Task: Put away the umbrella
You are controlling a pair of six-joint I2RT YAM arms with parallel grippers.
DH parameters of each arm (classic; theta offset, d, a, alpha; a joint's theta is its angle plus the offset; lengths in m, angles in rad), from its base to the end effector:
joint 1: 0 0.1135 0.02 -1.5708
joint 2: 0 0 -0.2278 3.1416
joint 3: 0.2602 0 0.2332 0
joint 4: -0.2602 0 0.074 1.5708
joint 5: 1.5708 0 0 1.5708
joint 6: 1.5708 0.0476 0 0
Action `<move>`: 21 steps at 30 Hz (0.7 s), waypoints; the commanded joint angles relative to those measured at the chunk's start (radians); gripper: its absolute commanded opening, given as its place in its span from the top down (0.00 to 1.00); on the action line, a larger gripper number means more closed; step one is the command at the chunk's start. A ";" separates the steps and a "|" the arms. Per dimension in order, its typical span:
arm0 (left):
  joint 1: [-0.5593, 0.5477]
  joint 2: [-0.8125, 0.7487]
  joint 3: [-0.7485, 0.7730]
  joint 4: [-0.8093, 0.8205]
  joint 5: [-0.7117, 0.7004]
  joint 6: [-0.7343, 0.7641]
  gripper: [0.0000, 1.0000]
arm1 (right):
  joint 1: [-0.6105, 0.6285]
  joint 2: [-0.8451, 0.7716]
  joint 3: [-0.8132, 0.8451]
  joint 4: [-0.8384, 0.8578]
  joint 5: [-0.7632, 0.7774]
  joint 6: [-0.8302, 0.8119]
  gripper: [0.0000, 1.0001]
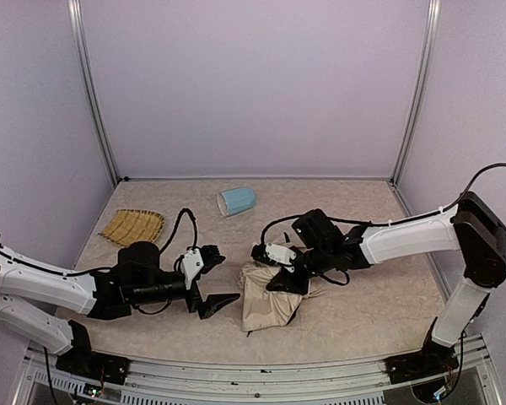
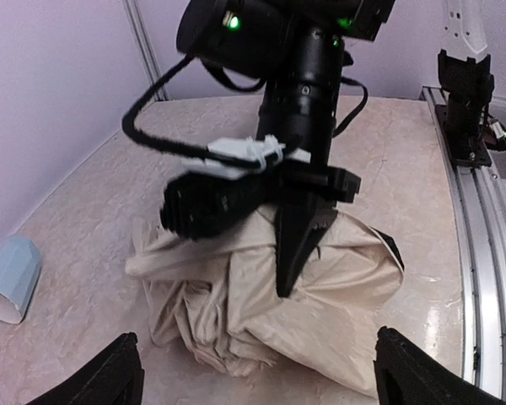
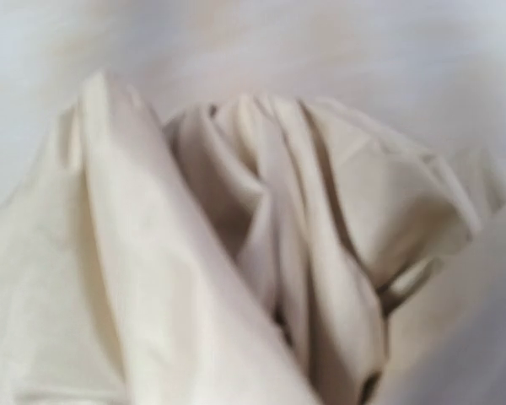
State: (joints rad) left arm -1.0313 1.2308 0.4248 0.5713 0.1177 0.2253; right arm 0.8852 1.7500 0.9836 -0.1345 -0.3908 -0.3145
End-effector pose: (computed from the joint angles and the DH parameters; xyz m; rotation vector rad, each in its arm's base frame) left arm 0.1294 -0.2271 0.1790 1.1597 1.4496 -0.6744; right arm 0.1999 0.2730 0.1321 -1.5611 1.9760 0.7233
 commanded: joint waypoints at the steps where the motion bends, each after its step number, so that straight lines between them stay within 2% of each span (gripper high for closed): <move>1: 0.013 0.069 0.002 0.098 -0.088 -0.035 0.02 | 0.003 -0.139 -0.050 0.256 0.327 -0.038 1.00; 4: 0.040 0.143 0.007 0.198 -0.104 -0.041 0.01 | 0.042 -0.206 -0.112 0.360 0.367 -0.132 1.00; 6: 0.058 0.183 0.025 0.250 -0.073 -0.038 0.01 | 0.065 -0.224 -0.127 0.379 0.336 -0.170 1.00; 12: 0.113 0.350 0.063 0.373 0.005 0.057 0.01 | 0.107 -0.234 -0.167 0.396 0.313 -0.171 1.00; 18: 0.136 0.496 0.116 0.473 0.138 0.102 0.01 | 0.113 -0.314 -0.237 0.466 0.163 -0.157 1.00; 21: 0.137 0.521 0.129 0.557 0.192 0.082 0.09 | 0.114 -0.334 -0.242 0.452 0.111 -0.167 1.00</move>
State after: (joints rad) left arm -0.9035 1.7203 0.5190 0.9764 0.2108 0.2897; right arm 0.9886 1.4879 0.7372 0.2115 -0.1570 -0.4706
